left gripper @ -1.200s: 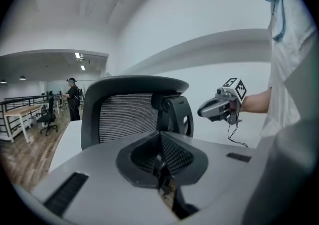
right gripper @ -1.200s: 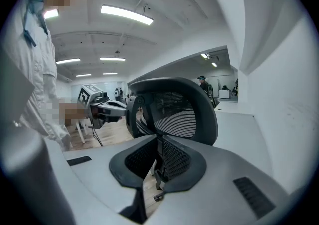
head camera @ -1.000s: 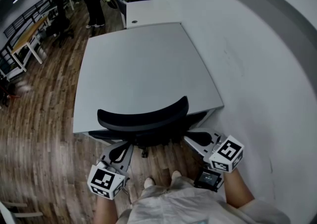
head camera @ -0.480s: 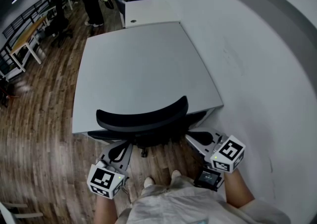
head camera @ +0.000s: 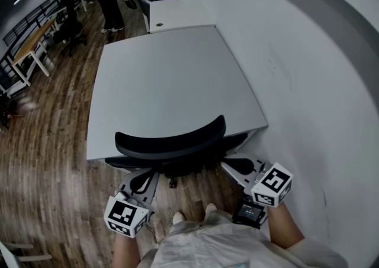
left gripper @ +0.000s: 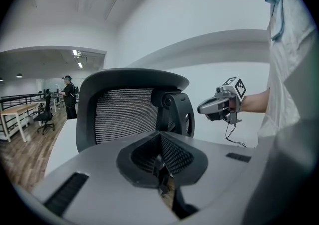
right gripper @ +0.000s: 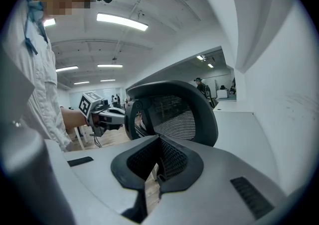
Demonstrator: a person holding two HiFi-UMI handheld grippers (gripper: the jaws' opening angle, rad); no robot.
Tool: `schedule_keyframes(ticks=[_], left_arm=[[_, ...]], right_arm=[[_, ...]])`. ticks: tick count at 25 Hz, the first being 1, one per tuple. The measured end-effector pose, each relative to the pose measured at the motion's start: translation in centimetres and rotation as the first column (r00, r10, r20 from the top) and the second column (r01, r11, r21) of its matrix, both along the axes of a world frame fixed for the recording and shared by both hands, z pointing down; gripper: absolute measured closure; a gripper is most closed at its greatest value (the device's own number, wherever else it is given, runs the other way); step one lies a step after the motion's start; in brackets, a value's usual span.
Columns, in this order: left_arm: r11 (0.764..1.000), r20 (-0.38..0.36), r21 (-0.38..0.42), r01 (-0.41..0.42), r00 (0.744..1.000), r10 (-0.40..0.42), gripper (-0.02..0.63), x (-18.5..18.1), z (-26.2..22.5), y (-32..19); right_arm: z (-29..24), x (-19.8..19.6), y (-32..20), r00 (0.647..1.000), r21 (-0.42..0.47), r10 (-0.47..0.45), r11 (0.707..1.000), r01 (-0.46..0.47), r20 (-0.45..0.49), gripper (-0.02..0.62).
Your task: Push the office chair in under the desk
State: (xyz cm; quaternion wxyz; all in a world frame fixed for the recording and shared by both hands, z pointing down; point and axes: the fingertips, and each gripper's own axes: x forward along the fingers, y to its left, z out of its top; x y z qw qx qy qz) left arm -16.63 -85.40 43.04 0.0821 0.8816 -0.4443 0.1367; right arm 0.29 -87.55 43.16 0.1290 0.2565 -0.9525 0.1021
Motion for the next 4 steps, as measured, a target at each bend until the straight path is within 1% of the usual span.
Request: schedule_keyframes(ticks=[4], left_arm=[[1.0, 0.002, -0.009, 0.0, 1.0, 0.0, 0.604, 0.11, -0.17, -0.18]], right_arm=[[-0.46, -0.2, -0.13, 1.0, 0.004, -0.005, 1.0, 0.006, -0.005, 0.563]])
